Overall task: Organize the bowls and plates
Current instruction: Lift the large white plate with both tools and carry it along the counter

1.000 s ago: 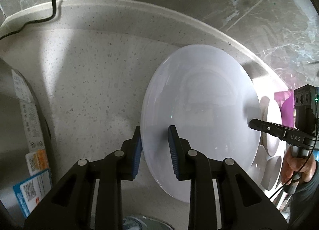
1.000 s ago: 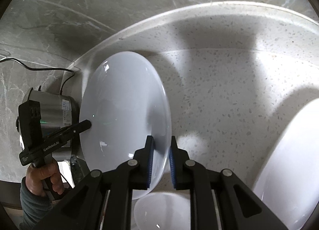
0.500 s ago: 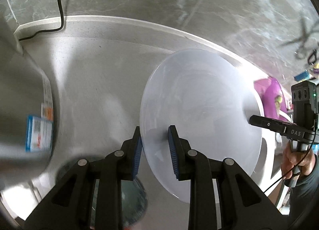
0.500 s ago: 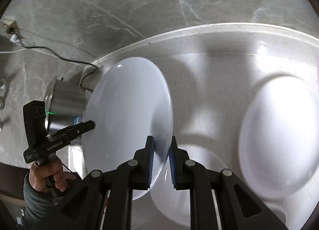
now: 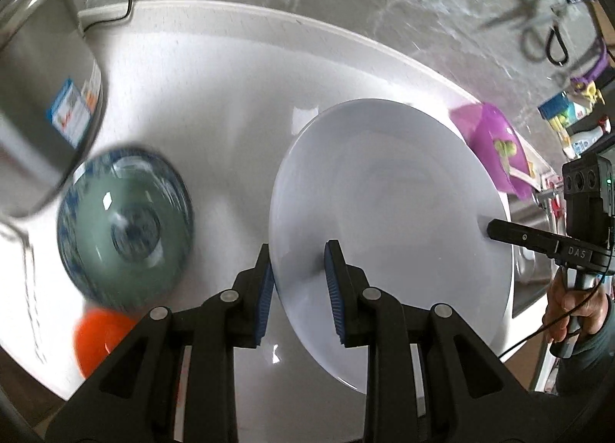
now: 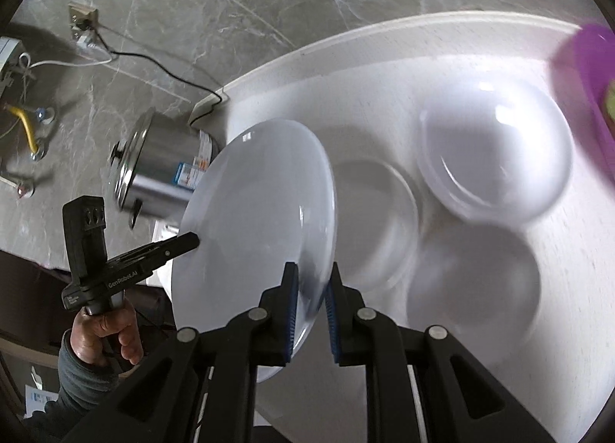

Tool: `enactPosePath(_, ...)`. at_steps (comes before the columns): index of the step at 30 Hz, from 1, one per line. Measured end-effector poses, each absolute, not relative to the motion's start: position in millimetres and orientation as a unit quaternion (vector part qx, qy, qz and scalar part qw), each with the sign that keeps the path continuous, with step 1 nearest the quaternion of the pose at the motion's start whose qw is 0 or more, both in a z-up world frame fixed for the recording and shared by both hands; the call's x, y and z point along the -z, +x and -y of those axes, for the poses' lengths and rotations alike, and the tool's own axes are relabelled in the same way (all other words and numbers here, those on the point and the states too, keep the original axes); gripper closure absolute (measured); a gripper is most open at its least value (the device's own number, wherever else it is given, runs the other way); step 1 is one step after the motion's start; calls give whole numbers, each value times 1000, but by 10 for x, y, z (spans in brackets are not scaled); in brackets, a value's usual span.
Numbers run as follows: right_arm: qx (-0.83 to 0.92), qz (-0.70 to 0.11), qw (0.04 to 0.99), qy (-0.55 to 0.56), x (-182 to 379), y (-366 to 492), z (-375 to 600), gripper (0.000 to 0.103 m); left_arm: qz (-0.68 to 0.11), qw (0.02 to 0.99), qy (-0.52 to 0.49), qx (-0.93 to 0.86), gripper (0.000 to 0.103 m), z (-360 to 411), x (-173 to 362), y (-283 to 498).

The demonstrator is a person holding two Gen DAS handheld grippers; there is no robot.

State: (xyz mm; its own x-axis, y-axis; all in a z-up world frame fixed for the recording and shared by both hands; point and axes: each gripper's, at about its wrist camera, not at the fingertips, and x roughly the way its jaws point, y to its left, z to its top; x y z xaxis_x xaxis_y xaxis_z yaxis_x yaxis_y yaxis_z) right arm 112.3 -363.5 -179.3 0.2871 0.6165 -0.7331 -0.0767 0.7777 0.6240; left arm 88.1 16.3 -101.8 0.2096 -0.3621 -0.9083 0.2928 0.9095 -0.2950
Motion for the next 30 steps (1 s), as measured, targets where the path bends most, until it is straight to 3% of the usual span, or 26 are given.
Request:
enactPosePath(16,-237,-592,736,227,2429,245,3695,87,-627,758,-58,172,78,-75,1752,-706)
enactPosePath(30,-237,-599,735,214,2742,141,3614,87,-626,759,-52,173,79,-121,1986,-521)
